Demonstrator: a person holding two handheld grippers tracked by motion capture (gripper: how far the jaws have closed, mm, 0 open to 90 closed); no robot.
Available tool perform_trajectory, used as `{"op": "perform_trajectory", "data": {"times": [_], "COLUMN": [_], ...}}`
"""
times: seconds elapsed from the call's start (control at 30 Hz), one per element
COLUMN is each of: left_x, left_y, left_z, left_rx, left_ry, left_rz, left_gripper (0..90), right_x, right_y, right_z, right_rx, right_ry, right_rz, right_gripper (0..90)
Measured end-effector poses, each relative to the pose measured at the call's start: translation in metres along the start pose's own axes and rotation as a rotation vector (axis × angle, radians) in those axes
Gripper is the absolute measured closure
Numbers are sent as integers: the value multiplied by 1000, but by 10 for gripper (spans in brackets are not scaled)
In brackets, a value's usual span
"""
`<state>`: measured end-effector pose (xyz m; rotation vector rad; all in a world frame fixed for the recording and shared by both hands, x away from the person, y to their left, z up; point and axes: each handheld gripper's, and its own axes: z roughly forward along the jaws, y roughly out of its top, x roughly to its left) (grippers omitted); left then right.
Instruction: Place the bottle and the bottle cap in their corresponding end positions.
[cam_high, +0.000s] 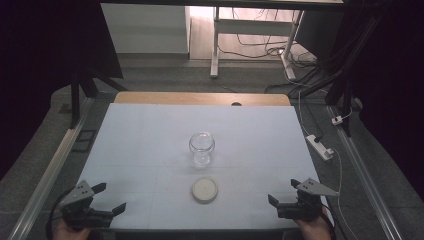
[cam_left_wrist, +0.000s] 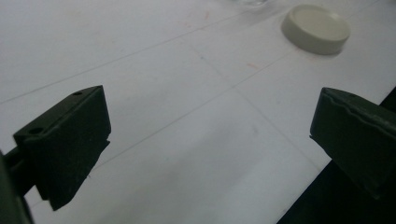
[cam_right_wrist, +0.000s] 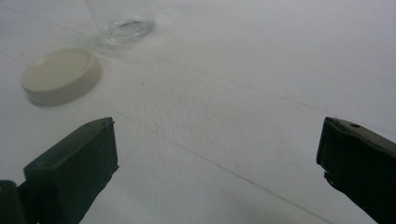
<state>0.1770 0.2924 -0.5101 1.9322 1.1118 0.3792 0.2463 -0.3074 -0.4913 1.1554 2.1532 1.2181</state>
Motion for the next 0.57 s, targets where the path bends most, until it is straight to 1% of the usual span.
{"op": "perform_trajectory", "data": {"times": [0.13, 0.2, 0.27, 0.37, 0.4, 0.57], "left_x": [3, 4, 4, 4, 4, 4], "left_y": [-6, -9, -11, -14, -13, -13], "left_z": [-2, -1, 0, 3, 4, 4], "left_rx": [26, 47, 75, 111, 116, 116], "left_ry": [40, 66, 89, 87, 89, 83], "left_rz": [-4, 5, 16, 7, 5, 7], "left_gripper": [0, 0, 0, 0, 0, 0], "right_x": [-4, -5, -5, -4, -4, -4], "right_y": [-8, -8, -10, -11, -11, -11], "right_z": [-6, -11, -13, -15, -16, -14], "right_rx": [15, 5, 10, 18, 17, 29], "right_ry": [-20, -27, -35, -40, -41, -39], "right_rz": [28, 42, 45, 42, 41, 38], "right_gripper": [0, 0, 0, 0, 0, 0]}}
